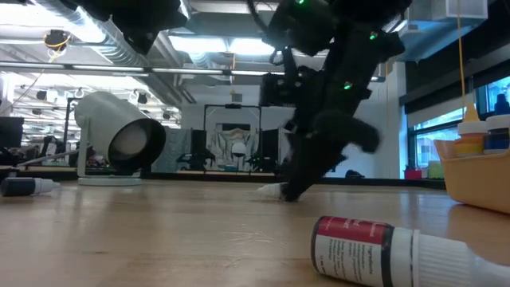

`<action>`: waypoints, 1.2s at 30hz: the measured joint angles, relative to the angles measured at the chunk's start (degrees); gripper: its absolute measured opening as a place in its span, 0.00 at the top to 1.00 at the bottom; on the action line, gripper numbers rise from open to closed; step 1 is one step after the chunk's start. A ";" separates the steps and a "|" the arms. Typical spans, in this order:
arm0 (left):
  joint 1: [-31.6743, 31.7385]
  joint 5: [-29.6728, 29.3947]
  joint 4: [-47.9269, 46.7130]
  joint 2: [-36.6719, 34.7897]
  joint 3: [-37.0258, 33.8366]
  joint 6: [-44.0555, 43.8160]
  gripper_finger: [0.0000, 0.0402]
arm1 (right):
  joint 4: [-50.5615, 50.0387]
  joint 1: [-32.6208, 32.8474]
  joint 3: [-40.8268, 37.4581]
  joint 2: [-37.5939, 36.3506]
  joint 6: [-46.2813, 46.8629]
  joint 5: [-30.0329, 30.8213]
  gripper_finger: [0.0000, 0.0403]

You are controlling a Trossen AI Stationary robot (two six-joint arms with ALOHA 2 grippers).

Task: Pick & Place food coloring
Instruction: Put the small pink food coloring bottle into the yellow bin

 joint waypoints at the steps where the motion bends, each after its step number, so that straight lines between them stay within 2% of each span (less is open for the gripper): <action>1: 0.00 0.02 0.00 0.00 0.00 0.00 0.74 | -1.35 0.34 0.04 -0.52 0.05 -0.16 0.84; 5: 0.00 0.02 -0.02 0.00 0.00 0.00 0.74 | -9.81 2.24 2.94 -4.76 1.98 -0.42 0.81; 10: 0.00 0.02 -0.04 0.00 0.00 0.02 0.73 | -20.99 6.50 4.59 -12.42 7.18 -1.47 0.84; 13: 0.00 0.02 -0.16 0.00 0.02 0.02 0.74 | -26.25 10.28 4.07 -18.29 15.10 -2.66 0.84; 17: 0.00 0.02 -0.22 0.00 0.02 0.01 0.75 | -31.98 16.48 0.62 -24.24 30.07 -3.06 0.81; 20: 0.00 -0.10 -0.24 0.00 0.02 0.00 0.74 | -32.13 21.51 -3.31 -27.81 40.94 -3.04 0.81; 25: 0.02 -0.11 -0.24 0.00 0.02 0.00 0.74 | -31.59 28.81 -10.52 -28.93 55.30 -3.06 0.81; 30: 0.02 -0.14 -0.19 0.00 0.04 0.00 0.75 | -24.41 32.81 -17.04 -28.87 59.63 -3.00 0.80; 33: 0.02 -0.15 -0.17 0.00 0.04 0.00 0.74 | -23.20 33.90 -19.45 -29.13 60.24 -1.69 0.80; 36: 0.02 -0.15 -0.15 0.02 0.04 0.00 0.73 | -21.79 34.39 -20.80 -28.65 60.42 -3.04 0.80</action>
